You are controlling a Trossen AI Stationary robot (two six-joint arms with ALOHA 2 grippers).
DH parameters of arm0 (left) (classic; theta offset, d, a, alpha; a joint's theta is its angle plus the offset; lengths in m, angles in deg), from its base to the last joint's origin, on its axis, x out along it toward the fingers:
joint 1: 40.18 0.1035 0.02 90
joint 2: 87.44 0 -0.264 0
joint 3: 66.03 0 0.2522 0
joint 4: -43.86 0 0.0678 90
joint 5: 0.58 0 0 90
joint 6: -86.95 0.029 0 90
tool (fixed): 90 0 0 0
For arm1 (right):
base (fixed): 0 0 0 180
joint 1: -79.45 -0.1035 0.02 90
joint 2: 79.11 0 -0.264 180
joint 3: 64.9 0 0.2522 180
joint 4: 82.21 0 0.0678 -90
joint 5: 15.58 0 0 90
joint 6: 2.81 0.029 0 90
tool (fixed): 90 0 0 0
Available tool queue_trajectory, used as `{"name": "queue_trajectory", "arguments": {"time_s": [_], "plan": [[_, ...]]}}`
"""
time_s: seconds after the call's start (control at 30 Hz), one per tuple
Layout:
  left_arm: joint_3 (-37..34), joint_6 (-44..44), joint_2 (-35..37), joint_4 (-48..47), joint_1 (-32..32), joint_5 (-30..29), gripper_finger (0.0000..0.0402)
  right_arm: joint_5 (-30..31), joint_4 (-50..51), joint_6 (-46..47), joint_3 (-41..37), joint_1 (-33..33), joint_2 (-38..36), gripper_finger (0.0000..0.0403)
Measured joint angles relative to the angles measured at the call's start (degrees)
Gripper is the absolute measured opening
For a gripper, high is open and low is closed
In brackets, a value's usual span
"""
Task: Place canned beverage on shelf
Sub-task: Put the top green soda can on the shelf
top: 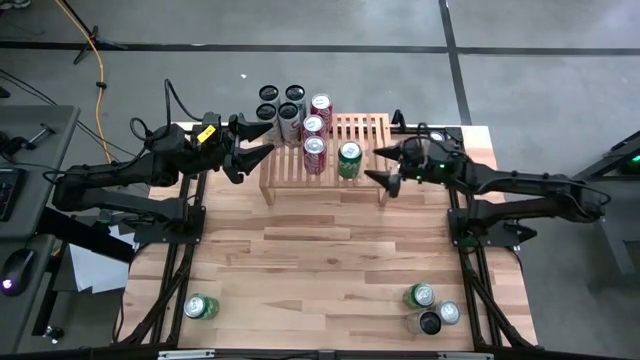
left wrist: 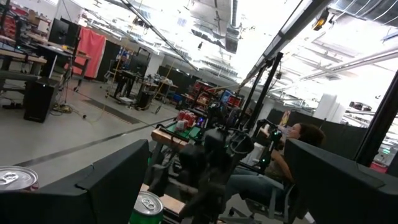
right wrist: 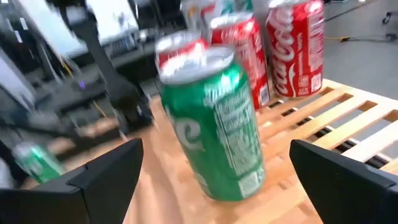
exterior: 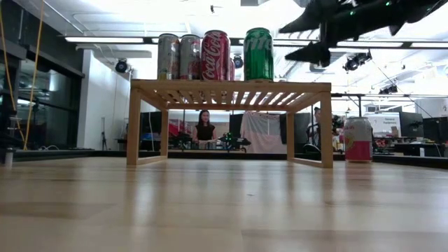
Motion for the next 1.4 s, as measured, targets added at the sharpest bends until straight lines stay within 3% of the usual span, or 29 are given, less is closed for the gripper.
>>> {"name": "queue_trajectory", "arguments": {"time_s": [0.2,0.57,0.73,0.97,1.4], "plan": [[0.00,0.97,0.00,0.00,0.00,0.00,0.0367,0.54,-0.31,11.20,0.00,0.00,-3.81,0.0390],[0.00,1.57,0.00,-0.02,0.00,0.02,0.0367,-2.75,-1.69,4.78,0.00,-0.02,-3.83,0.0374],[0.00,1.57,0.00,-0.05,0.00,0.02,0.0367,-2.46,2.93,4.77,-0.01,-0.04,-3.82,0.0275],[0.00,1.74,0.00,-0.17,-0.01,0.02,0.0367,-1.74,5.44,5.27,-0.04,-0.04,-3.66,0.0025],[0.00,4.52,0.02,-0.20,0.00,-1.12,0.0367,0.50,-0.03,6.31,-0.04,-3.22,3.62,0.0001]]}}
